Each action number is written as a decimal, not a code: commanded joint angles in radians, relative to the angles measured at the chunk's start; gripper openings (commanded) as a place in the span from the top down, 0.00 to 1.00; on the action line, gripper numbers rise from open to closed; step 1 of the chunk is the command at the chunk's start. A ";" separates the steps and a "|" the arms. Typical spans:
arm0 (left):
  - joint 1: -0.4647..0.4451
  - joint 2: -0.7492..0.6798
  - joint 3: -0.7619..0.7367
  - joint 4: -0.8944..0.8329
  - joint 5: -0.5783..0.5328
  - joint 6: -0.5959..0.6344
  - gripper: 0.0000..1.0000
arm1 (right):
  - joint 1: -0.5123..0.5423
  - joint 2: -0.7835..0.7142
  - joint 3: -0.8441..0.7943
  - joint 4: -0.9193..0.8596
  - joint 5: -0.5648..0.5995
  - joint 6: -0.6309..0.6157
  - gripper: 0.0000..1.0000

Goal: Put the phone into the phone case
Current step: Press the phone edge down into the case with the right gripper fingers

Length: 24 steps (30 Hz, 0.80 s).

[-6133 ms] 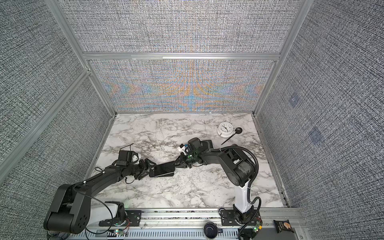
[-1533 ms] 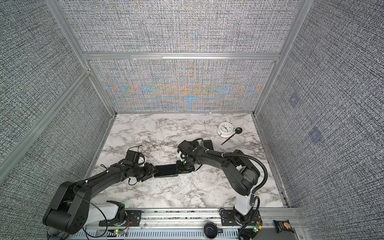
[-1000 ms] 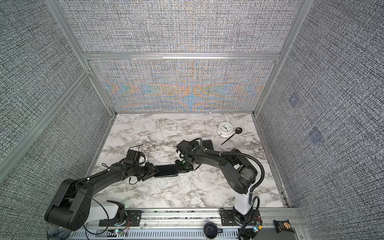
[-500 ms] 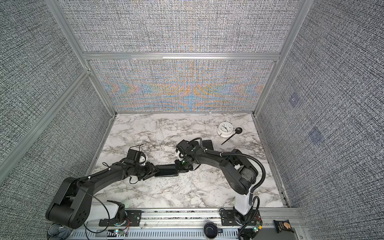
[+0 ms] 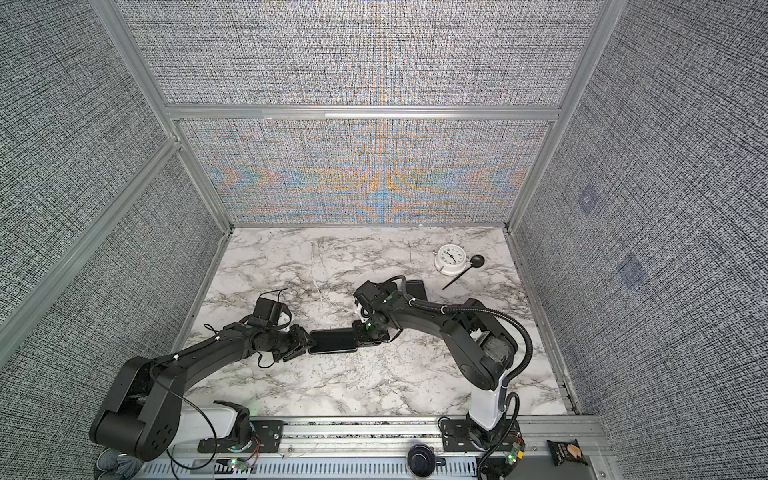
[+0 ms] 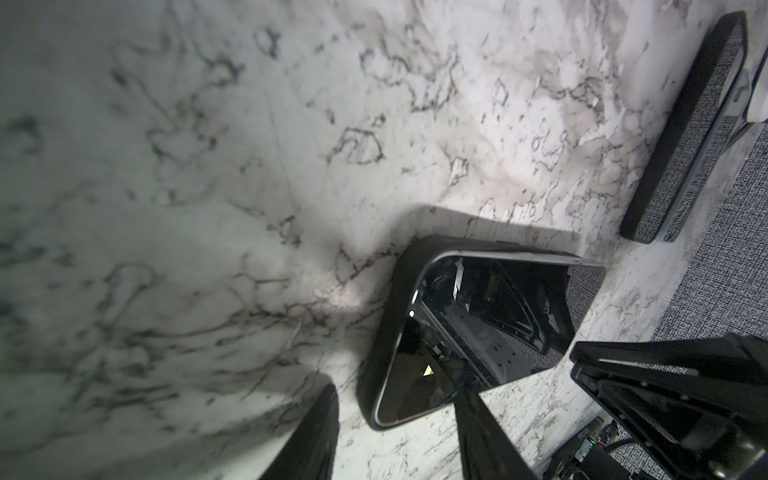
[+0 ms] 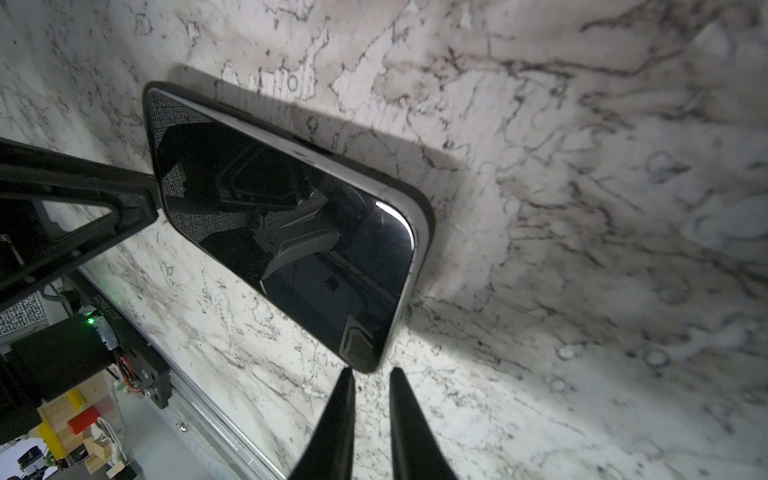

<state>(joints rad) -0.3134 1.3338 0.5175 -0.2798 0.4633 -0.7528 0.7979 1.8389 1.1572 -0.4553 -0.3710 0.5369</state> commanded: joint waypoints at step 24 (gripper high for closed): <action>-0.022 0.049 -0.009 0.020 -0.010 0.003 0.61 | 0.011 0.031 -0.016 0.067 -0.061 0.032 0.85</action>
<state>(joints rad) -0.3305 1.3724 0.5175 -0.2256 0.4808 -0.7528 0.8001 1.8606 1.1450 -0.4297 -0.4011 0.5640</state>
